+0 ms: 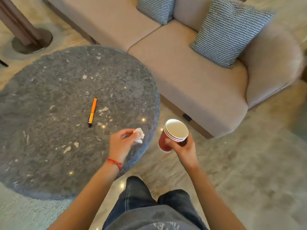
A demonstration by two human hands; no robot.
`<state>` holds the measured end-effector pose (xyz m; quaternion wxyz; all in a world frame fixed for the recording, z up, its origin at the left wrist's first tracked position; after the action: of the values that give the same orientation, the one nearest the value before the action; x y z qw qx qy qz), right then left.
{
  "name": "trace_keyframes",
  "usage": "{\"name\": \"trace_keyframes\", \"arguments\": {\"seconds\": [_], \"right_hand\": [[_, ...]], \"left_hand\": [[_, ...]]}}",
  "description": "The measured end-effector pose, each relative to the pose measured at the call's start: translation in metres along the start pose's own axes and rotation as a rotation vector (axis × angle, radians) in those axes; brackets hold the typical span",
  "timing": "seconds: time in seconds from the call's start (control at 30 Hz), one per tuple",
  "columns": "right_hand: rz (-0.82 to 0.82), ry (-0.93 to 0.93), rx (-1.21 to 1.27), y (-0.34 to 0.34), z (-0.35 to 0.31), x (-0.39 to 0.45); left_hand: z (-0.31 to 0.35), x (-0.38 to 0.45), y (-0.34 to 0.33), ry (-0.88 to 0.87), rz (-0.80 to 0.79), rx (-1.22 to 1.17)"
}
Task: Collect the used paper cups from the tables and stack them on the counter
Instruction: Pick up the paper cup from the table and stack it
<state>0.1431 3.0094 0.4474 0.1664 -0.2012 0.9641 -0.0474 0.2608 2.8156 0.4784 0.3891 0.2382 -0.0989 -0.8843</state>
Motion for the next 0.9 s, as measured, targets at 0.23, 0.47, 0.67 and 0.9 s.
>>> {"name": "trace_keyframes", "arguments": {"seconds": [0.23,0.47,0.67,0.9], "right_hand": [[0.24,0.048,0.101,0.144,-0.016,-0.047],[0.574,0.114,0.214,0.284,-0.018,-0.116],[0.895,0.184,0.321,0.365,0.0,-0.181],[1.23,0.255,0.388,0.42,0.009,-0.249]], "left_hand": [[0.036,-0.04,-0.138,-0.07,-0.291,0.053],[0.074,-0.107,-0.283,-0.249,-0.568,0.178],[0.089,-0.176,-0.391,-0.343,-0.889,0.217],[0.104,-0.255,-0.496,-0.442,-1.253,0.316]]}}
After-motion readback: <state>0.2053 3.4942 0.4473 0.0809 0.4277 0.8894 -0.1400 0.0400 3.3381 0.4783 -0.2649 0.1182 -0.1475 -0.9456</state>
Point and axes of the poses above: each hand's wrist, its own x-axis towards the middle knuckle, its own y-axis out of the back of the hand, z = x × y, the point moved 7 cm from there along x, towards the middle knuckle, and after that the axes turned 14 degrees about x, right-handed, at the moved point
